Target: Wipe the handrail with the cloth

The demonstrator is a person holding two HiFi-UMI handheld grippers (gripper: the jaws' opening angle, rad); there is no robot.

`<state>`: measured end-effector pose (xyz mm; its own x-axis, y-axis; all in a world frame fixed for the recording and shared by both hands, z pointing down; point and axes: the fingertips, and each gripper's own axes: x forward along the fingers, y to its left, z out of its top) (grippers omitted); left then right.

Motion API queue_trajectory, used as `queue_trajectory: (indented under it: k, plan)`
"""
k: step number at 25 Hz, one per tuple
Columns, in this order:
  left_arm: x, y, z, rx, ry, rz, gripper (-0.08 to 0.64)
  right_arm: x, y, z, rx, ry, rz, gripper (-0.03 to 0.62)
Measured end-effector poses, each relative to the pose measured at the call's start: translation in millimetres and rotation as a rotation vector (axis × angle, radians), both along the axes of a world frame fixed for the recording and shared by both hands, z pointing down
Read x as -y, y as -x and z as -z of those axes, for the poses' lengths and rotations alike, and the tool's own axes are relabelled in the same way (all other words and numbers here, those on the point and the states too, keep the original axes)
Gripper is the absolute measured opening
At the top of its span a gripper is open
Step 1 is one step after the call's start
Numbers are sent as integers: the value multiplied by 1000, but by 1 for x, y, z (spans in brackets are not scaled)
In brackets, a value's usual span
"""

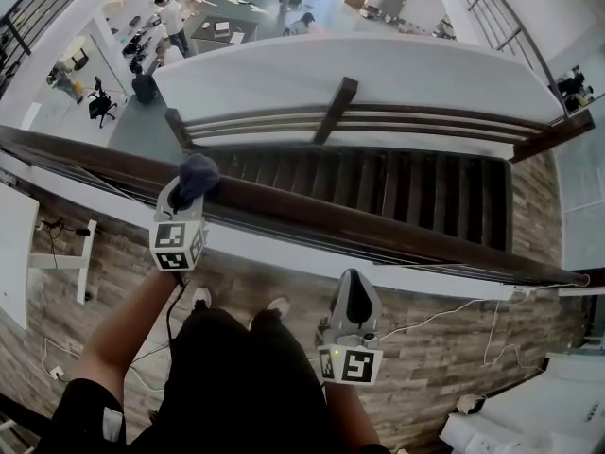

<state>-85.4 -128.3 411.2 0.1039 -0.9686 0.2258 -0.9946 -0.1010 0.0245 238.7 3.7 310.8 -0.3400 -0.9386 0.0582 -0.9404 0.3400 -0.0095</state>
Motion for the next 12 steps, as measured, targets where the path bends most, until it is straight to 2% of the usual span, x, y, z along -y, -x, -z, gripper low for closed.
queue_trajectory:
  k: [12]
  plan:
    - [4,-36,-1,-23,17,-11,72,-3,-34,-3,12,6,-8,2]
